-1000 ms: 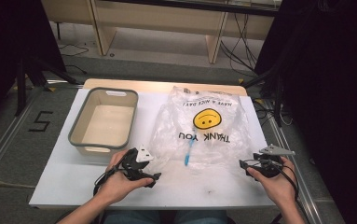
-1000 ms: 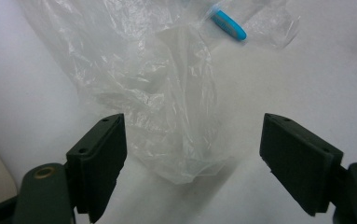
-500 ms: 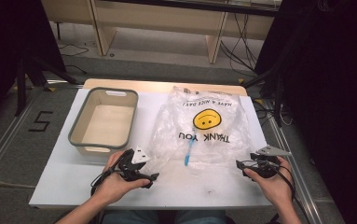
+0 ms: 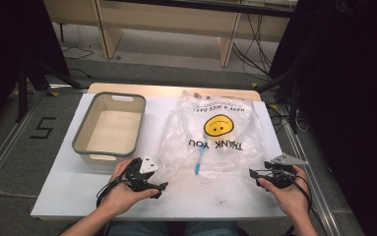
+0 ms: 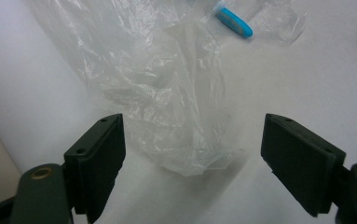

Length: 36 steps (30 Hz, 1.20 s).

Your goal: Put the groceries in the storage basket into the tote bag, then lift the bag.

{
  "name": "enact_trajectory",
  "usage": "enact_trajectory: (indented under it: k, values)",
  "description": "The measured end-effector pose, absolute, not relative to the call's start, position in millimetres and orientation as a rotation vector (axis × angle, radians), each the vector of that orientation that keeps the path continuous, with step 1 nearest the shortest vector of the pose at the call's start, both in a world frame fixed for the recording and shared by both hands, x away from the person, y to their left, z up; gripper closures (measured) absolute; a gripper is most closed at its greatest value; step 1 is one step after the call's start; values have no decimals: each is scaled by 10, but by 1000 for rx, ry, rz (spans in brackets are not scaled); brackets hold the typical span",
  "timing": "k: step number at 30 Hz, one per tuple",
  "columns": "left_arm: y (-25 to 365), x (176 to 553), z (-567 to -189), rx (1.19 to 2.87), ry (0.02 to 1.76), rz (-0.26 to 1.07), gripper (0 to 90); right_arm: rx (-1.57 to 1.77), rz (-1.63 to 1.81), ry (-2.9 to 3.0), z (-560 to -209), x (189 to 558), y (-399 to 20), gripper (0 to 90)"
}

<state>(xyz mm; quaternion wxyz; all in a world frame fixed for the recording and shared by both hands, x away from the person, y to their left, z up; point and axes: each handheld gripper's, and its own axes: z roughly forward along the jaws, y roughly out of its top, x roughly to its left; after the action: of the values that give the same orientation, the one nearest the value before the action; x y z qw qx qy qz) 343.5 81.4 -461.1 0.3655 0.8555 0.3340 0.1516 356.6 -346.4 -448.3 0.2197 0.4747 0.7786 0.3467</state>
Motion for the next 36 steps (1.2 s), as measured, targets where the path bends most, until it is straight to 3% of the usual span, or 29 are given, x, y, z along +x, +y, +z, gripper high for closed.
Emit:
enact_trajectory:
  k: [12,26,36]
  values:
    - [815,3456,-4632,2188,868,391,248,1319,969,2145,-4480,3572,-3477,314]
    - [712,3466,-4739,2222,912,418,393,1335,992,2134,-4484,3546,-3528,315]
    - [767,3528,-4794,2231,1027,365,491,1361,973,2148,-4489,3524,-3541,320]
